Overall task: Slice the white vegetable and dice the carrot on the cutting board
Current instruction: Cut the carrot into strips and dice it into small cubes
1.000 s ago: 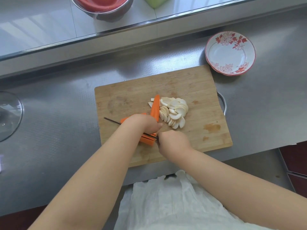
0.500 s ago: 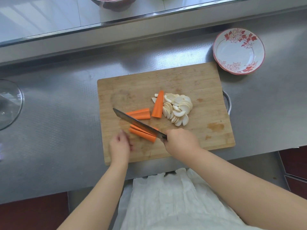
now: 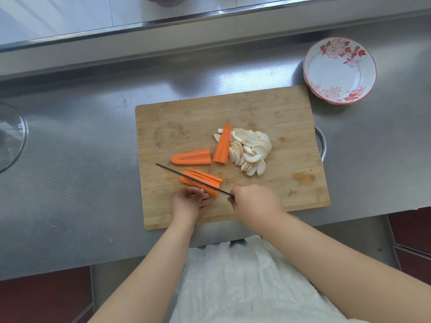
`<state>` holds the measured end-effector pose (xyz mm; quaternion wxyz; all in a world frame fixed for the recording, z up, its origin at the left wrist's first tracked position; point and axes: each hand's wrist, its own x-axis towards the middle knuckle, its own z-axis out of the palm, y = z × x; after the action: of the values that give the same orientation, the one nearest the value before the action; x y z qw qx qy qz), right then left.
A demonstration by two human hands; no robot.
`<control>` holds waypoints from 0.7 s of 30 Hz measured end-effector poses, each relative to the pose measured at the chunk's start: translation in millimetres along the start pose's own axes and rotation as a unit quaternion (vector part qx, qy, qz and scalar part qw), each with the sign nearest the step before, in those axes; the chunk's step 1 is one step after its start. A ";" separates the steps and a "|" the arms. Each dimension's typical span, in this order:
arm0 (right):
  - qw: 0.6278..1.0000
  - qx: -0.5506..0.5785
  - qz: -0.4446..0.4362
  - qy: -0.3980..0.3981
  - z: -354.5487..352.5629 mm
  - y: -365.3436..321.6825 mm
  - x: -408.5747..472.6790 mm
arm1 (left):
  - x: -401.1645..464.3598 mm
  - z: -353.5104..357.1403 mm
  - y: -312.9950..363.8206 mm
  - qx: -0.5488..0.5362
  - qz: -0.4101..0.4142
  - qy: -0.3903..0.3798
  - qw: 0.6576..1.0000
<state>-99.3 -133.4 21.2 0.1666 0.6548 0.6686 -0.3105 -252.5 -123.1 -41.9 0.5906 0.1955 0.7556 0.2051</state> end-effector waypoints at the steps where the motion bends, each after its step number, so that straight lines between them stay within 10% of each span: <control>1: 1.000 0.000 0.003 -0.003 0.8 -0.2 0.2 | 0.7 -0.1 -1.6 -0.006 -0.001 0.001 1.000; 9: 0.999 0.038 0.018 -0.019 0.2 2.5 2.2 | -0.5 6.2 -8.9 -0.089 0.014 0.075 0.993; 21: 0.992 0.110 0.053 0.007 -15.7 16.4 3.1 | 1.0 -8.8 -8.8 0.172 0.204 0.072 0.961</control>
<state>-80.6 -121.9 27.8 0.1044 0.7059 0.5959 -0.3684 -261.7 -130.6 -45.5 0.4381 0.4287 0.7640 0.2015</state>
